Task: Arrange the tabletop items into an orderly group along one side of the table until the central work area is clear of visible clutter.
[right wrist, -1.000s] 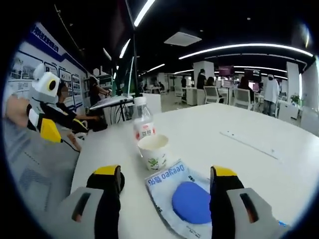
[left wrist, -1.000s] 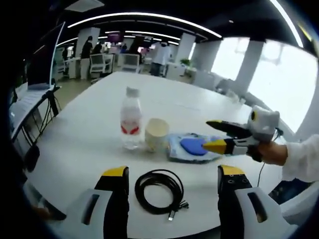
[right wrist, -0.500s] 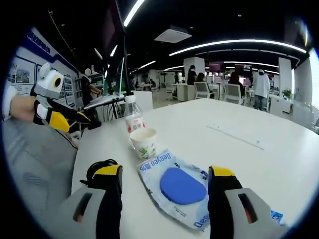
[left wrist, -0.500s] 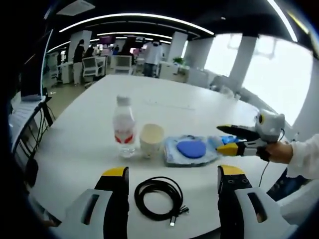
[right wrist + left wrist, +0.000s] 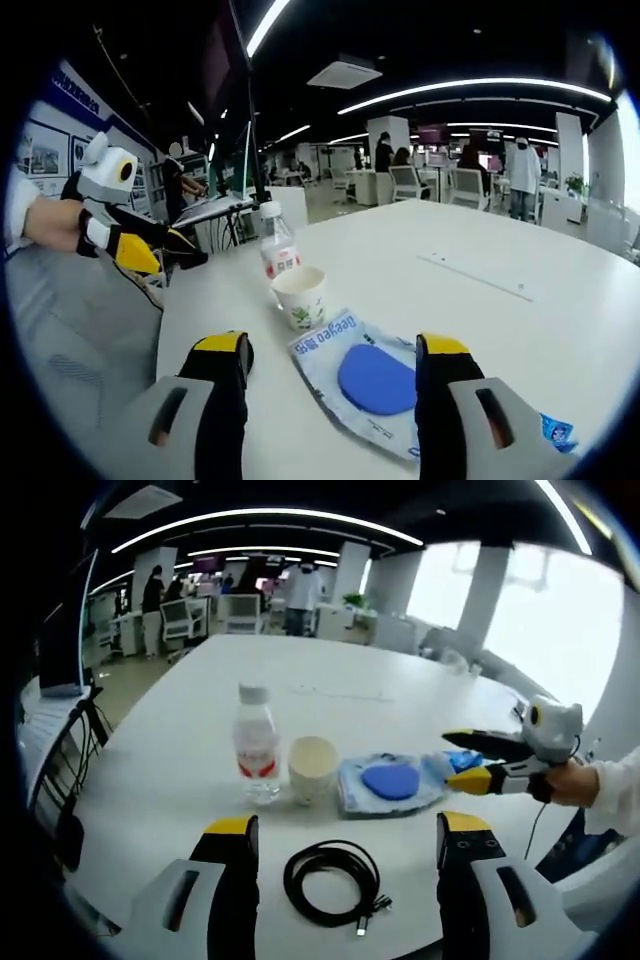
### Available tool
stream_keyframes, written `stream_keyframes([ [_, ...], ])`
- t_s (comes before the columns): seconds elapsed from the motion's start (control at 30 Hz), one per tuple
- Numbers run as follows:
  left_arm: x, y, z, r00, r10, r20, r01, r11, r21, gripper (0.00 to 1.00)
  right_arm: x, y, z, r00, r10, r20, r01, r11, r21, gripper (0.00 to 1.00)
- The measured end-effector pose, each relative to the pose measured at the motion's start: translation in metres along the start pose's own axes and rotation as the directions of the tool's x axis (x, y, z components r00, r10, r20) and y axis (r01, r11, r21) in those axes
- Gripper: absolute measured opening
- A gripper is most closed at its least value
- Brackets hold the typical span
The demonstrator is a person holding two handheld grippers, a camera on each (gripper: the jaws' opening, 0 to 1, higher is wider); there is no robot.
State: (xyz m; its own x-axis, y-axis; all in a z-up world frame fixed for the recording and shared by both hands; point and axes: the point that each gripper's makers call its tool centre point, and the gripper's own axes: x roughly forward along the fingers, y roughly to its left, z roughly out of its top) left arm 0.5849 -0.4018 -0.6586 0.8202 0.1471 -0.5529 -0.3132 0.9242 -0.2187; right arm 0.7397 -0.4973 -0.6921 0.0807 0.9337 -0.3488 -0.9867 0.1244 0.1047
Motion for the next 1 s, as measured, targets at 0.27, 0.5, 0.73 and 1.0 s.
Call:
stream_keyframes([
  [0.27,0.0,0.009,-0.009,0.999,0.025,-0.029,-0.025,1.0,-0.001,0.67,0.008,0.016,-0.002,1.0,0.018,-0.023,-0.018,1.0,0.005,0.64],
  [0.5,0.002,0.019,-0.021,0.996,0.05,-0.067,-0.051,0.999,-0.005,0.65,0.015,0.036,-0.006,0.998,0.028,-0.058,-0.026,0.999,0.042,0.61],
  [0.73,0.007,0.032,-0.04,0.989,0.072,-0.131,-0.073,0.997,0.0,0.64,0.028,0.059,-0.014,0.994,0.061,-0.088,-0.056,0.997,0.058,0.6],
  [1.0,0.006,0.037,-0.049,0.983,0.086,-0.164,-0.086,0.996,0.006,0.64,0.038,0.079,-0.025,0.99,0.086,-0.114,-0.077,0.994,0.081,0.59],
])
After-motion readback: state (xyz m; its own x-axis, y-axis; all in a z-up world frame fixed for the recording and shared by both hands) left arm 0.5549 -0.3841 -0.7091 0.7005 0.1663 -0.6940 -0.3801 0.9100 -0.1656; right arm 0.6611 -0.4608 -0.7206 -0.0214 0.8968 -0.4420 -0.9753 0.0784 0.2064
